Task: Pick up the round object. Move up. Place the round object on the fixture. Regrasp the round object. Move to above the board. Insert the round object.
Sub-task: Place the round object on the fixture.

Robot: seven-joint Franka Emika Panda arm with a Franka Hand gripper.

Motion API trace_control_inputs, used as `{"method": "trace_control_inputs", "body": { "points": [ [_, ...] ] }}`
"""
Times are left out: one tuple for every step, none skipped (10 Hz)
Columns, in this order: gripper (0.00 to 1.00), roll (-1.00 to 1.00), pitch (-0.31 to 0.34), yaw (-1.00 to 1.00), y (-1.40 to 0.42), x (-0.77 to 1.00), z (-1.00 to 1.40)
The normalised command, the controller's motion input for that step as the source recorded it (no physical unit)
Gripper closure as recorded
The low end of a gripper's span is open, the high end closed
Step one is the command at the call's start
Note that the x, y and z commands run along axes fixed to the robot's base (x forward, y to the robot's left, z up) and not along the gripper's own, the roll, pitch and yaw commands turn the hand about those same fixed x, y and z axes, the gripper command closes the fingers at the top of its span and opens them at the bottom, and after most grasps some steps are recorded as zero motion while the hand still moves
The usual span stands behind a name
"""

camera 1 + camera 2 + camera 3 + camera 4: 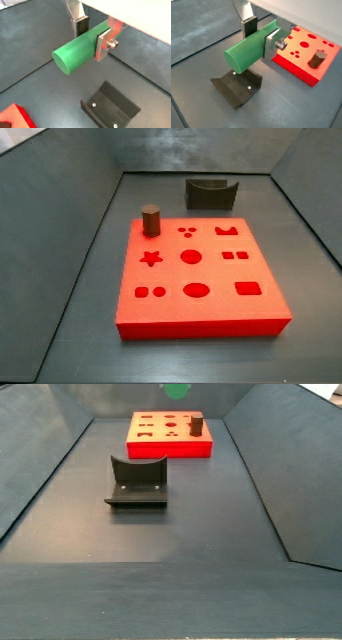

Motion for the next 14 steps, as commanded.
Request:
{"method": "trace_control_inputs", "body": {
  "points": [
    [1.00,-1.00,0.075,0.04,0.45,1.00,-0.62],
    [1.00,-1.00,0.061,0.02,0.35,1.00,-0.46],
    [1.00,-1.00,0.061,0.01,0.22,1.00,-0.30],
    [1.00,-1.00,0.090,0.00,0.14,0.89,-0.15],
    [1.00,-1.00,0.142,-0.02,0.11,0.75,-0.07],
    [1.00,-0.93,0.145,-0.03,0.09,0.70,-0.06],
    [1.00,-0.71,0.133,-0.06,0.07,0.60,-0.04],
    [1.00,-0.55,0.125,-0.07,0.06,0.52,-0.02],
    [1.00,-0.33,0.113,-0.08,0.05,0.42,-0.02],
    [1.00,-0.25,0.105,-0.09,0.04,0.38,-0.01],
    [1.00,-0.18,0.092,-0.08,0.04,0.26,-0.01],
    [1.00,-1.00,0.020,-0.08,0.06,0.13,-1.00],
    [1.00,-1.00,0.012,-0.09,0.07,0.11,-1.00],
    [1.00,-1.00,0.020,-0.09,0.08,0.12,-1.00]
  ]
}}
